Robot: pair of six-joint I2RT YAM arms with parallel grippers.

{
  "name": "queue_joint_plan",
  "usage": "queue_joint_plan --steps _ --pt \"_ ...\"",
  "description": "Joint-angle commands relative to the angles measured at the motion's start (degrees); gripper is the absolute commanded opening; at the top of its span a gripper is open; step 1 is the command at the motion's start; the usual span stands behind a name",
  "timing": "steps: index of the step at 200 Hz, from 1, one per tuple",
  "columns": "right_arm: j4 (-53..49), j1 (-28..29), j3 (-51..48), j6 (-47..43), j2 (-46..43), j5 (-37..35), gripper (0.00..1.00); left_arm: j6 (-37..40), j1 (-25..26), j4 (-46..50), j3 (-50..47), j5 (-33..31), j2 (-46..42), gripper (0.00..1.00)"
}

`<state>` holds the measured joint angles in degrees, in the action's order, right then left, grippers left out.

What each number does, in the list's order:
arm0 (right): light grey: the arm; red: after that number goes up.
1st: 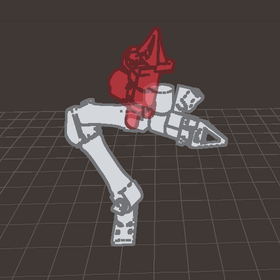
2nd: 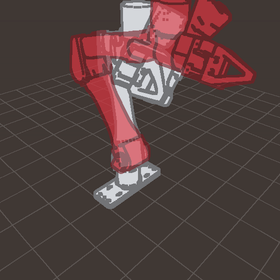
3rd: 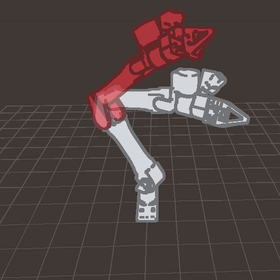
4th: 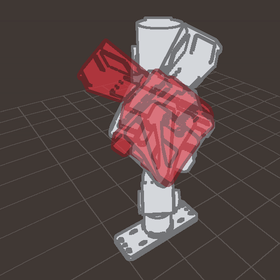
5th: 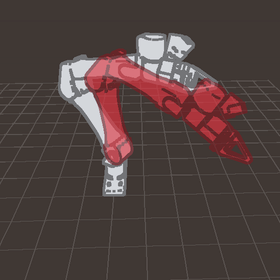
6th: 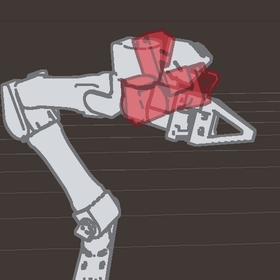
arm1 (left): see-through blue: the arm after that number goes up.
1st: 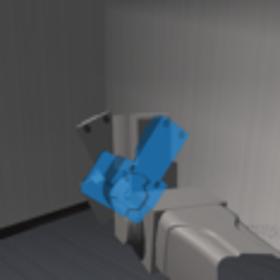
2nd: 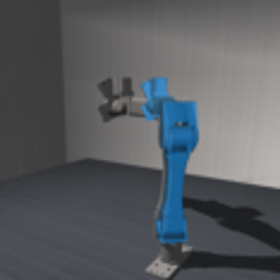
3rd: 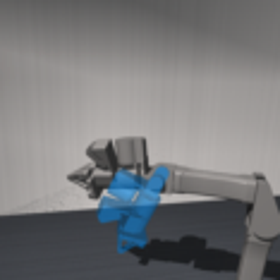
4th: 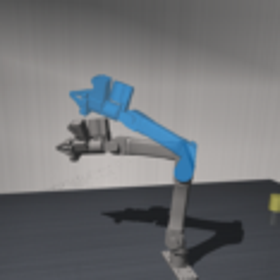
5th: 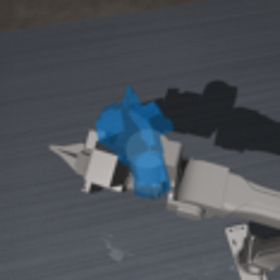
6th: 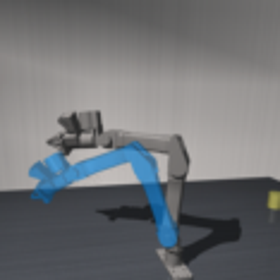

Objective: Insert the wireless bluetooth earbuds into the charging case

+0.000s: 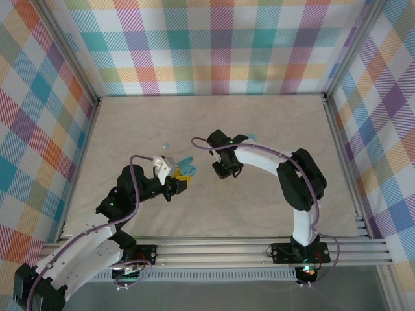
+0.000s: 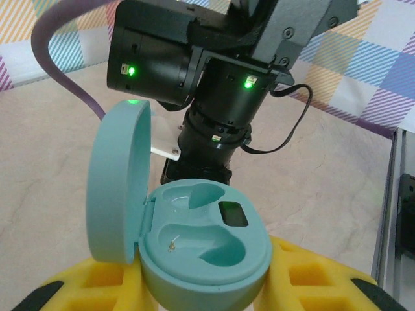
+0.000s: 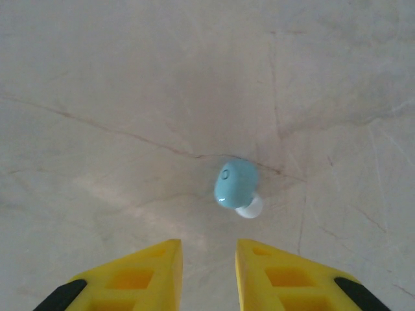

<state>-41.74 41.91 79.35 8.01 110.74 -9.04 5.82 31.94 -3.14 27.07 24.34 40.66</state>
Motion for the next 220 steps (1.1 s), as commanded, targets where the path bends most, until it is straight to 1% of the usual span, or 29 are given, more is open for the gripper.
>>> queue_joint_plan --steps 1,70,167,188,220 --pt "0.4 -0.3 2.6 1.3 2.0 -2.1 0.29 0.0 0.1 0.3 -1.0 -0.3 -1.2 0.14" --pt "-0.1 -0.3 5.4 1.0 4.9 -3.0 0.30 -0.2 0.1 -0.1 -1.0 -0.3 -0.9 0.14" --pt "-1.4 -0.3 5.4 2.0 7.3 -2.6 0.29 -0.4 0.1 0.6 -1.1 -0.3 -1.4 0.15" --pt "-1.8 -0.3 5.5 2.0 7.8 -2.5 0.27 -0.4 0.1 0.6 -1.2 -0.2 -1.3 0.14" --pt "-2.0 -0.4 5.4 2.4 7.3 -2.7 0.21 -0.4 0.1 0.7 -1.3 -0.3 -1.5 0.14"
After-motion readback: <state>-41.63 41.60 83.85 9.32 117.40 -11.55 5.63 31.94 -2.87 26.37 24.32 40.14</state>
